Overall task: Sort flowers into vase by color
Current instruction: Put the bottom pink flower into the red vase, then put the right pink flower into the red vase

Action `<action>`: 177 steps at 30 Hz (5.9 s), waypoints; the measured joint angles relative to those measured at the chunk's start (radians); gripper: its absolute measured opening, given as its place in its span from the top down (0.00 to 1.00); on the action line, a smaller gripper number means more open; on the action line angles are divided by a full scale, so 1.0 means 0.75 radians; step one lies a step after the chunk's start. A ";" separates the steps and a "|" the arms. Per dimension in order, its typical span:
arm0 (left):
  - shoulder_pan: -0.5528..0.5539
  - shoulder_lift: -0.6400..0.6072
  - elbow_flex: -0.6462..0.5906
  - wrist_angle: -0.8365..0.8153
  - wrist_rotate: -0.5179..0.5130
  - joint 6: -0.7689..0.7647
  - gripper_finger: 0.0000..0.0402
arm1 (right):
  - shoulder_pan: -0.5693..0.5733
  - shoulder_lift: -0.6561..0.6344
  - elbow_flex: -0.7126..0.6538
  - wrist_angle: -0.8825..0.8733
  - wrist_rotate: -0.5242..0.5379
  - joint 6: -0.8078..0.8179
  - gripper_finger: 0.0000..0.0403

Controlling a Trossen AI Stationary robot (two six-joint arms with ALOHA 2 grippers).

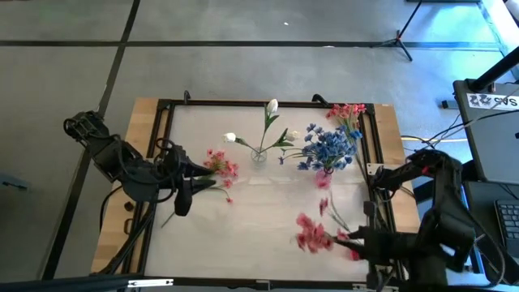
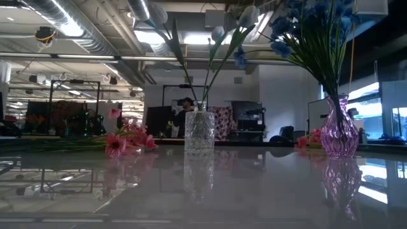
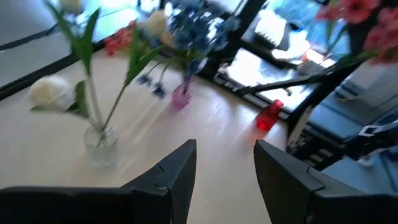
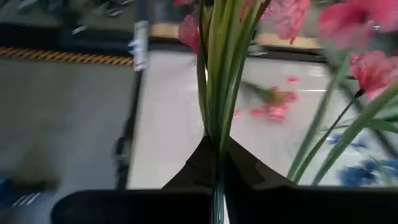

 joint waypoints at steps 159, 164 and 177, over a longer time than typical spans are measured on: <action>0.581 -0.030 0.000 0.009 0.030 0.630 0.61 | -0.849 -1.183 -1.261 1.300 0.485 -0.438 0.54; 0.577 -0.052 0.001 0.000 0.077 0.607 0.61 | -1.348 -1.022 -1.229 1.437 0.003 -0.467 0.54; 0.502 -0.056 0.001 -0.003 0.218 0.589 0.61 | -2.506 -0.992 -1.084 0.855 -0.678 -0.472 0.54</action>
